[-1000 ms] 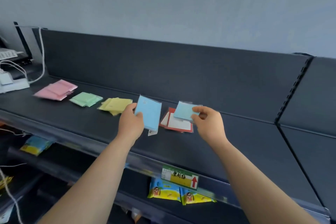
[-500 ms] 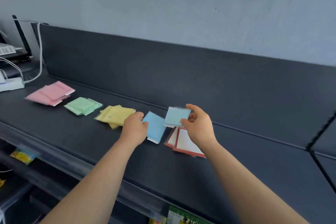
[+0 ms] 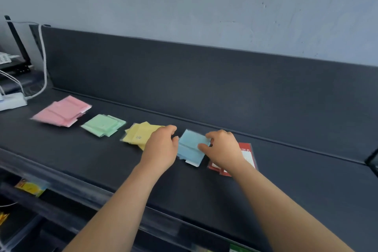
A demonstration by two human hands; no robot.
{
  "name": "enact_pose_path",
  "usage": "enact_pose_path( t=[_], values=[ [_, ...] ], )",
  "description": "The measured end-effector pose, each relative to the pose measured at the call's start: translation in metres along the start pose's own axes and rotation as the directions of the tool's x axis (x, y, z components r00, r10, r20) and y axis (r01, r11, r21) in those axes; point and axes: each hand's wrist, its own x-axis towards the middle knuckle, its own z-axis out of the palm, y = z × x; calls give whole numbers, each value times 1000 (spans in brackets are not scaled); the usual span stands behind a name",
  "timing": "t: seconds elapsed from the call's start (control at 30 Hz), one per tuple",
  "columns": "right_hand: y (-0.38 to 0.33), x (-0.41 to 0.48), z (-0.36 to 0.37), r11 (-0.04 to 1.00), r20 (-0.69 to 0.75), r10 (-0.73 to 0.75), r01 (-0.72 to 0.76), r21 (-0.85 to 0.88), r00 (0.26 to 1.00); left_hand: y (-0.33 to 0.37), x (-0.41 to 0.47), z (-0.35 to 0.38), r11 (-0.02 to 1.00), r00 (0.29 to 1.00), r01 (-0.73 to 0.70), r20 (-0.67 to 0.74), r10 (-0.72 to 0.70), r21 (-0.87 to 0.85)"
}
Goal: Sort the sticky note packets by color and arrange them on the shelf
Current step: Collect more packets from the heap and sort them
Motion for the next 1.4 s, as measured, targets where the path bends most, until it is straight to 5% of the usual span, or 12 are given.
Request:
enact_pose_path(
  t=[0.3, 0.7, 1.4],
  values=[
    [-1, -39, -14, 999, -208, 13, -20, -31, 978, 6, -11, -5, 946, 965, -261, 29, 261, 193],
    [72, -144, -64, 959, -347, 243, -279, -56, 906, 94, -63, 39, 808, 819, -573, 130, 559, 134],
    [315, -324, -192, 822, -397, 473, -557, -123, 786, 328, -208, 200, 713, 687, -701, 238, 687, -32]
  ],
)
